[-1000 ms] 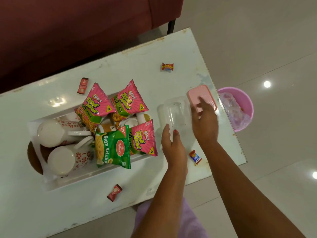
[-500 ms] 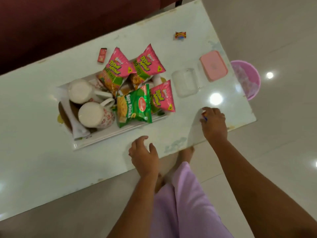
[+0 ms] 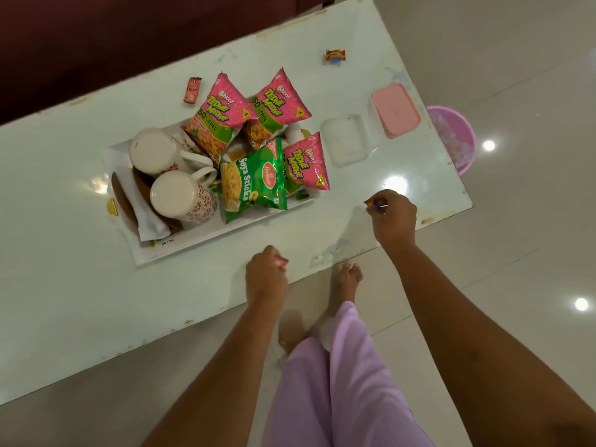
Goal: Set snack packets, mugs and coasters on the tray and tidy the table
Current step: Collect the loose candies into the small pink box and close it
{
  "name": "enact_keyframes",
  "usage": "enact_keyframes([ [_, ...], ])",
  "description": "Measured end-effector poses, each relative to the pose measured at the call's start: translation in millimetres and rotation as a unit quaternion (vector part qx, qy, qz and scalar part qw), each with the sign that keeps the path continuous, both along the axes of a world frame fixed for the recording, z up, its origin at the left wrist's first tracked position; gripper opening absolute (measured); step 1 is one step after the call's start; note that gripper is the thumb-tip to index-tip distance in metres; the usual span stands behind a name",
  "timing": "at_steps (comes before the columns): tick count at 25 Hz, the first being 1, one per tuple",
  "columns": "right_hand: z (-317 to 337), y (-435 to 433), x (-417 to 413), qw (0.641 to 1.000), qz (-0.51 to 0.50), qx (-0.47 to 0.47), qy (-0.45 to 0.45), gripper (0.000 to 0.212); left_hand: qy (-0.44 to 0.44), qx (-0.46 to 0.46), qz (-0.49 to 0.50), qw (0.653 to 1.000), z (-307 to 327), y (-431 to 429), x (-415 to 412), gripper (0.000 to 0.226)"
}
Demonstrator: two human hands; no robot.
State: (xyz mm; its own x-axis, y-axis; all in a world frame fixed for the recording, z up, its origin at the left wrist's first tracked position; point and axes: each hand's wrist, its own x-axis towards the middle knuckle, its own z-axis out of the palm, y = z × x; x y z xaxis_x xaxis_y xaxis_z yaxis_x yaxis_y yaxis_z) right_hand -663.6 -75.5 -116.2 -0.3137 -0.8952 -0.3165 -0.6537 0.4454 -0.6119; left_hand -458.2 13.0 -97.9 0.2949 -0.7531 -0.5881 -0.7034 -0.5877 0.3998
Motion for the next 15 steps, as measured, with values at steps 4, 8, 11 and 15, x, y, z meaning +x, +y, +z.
enact_keyframes([
  [4,22,-41,0,0.996,-0.047,-0.063,-0.048,0.008,0.173,-0.161,0.013,0.972,47,-46,-53,0.018],
  [8,33,-93,1,0.993,-0.038,-0.082,-0.074,0.007,0.216,-0.25,0.06,0.942,70,-125,-76,0.027],
  [11,30,-121,-2,0.996,-0.019,-0.066,-0.06,0.011,0.162,-0.233,0.045,0.958,68,-181,-84,0.013],
  [15,18,-132,-7,0.998,0.034,-0.057,-0.013,0.015,0.122,-0.167,0.025,0.978,43,-226,-103,0.003],
])
